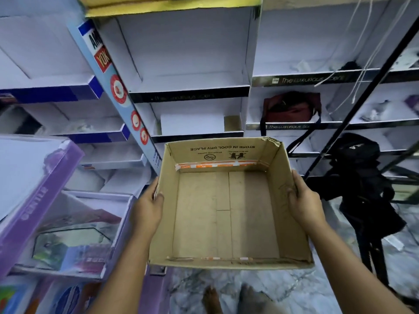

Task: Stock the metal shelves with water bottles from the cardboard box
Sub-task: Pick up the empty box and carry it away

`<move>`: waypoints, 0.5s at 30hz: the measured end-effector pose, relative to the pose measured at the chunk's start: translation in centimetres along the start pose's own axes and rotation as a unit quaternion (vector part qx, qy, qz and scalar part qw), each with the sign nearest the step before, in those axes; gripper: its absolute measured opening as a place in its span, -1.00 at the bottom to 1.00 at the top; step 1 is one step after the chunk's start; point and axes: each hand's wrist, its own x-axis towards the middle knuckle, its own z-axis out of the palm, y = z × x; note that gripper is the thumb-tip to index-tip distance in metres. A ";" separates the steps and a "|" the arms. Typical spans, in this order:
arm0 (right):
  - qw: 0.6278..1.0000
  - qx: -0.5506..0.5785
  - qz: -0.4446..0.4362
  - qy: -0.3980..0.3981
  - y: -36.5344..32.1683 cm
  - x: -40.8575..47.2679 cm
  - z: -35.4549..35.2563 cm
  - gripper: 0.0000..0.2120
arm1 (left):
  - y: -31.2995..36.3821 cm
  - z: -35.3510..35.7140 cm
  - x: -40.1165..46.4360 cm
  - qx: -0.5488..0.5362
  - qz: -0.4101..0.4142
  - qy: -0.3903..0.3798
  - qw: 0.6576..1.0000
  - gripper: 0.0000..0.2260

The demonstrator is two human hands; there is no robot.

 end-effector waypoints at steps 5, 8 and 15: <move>1.000 0.001 0.001 0.001 -0.1 1.3 -0.1 -0.45 | 0.1 1.4 2.0 0.005 -0.004 -0.004 1.000 -0.60; 1.000 -0.011 0.002 -0.002 0.4 2.2 0.1 -0.41 | 0.4 2.1 2.7 0.012 -0.020 -0.009 1.000 -0.59; 1.000 -0.010 0.007 -0.017 1.7 3.8 1.8 -0.39 | -1.3 4.9 4.3 -0.020 -0.021 -0.007 1.000 -0.58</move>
